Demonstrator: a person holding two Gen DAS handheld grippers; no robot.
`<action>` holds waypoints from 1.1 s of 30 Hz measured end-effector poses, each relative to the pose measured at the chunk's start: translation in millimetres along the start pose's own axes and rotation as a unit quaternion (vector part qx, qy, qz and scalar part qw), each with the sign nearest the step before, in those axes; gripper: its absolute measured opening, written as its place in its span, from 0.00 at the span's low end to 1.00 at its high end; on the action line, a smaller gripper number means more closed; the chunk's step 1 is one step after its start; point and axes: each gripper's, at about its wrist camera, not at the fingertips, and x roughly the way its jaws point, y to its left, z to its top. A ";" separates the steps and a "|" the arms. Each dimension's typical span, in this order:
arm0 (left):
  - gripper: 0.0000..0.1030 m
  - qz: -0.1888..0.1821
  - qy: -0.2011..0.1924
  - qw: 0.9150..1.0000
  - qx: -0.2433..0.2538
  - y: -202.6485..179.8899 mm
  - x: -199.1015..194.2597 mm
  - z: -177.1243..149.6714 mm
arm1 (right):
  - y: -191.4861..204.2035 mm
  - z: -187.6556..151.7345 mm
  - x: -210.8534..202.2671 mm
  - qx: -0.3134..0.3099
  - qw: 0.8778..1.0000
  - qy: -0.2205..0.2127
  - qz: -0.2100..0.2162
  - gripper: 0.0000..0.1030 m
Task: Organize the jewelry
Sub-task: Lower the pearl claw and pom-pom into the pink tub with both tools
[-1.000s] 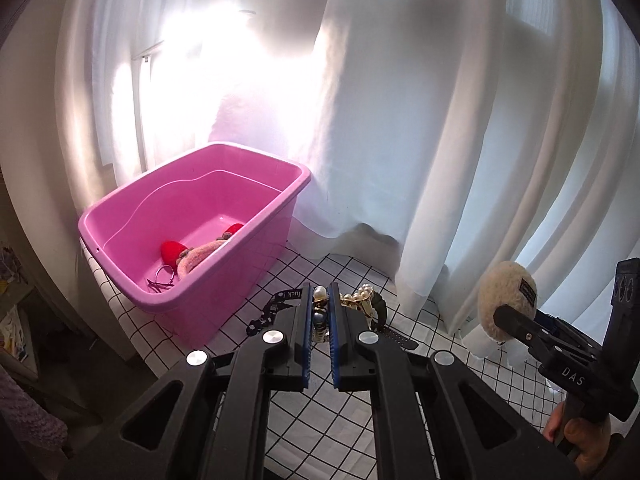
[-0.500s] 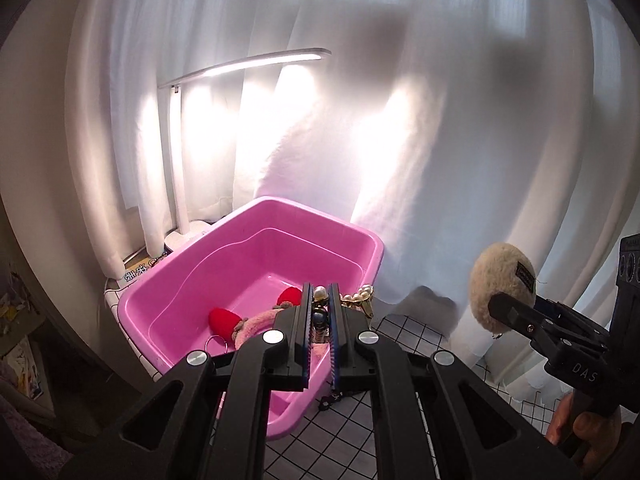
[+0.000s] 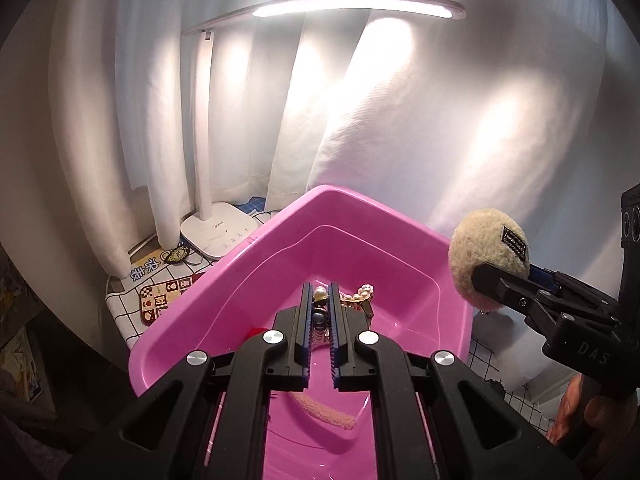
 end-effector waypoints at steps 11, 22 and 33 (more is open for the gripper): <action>0.07 0.014 0.118 0.992 -0.039 25.5 64.0 -11.8 | -1.4 9.8 88.8 0.002 0.990 0.140 -0.010 0.53; 0.07 0.042 0.201 0.977 -0.048 36.7 104.2 -17.9 | -8.7 1.9 163.2 0.039 0.960 0.278 -0.025 0.53; 0.08 0.045 0.232 0.971 -0.046 35.3 117.5 -24.1 | -21.0 -6.2 193.8 0.071 0.943 0.324 -0.036 0.54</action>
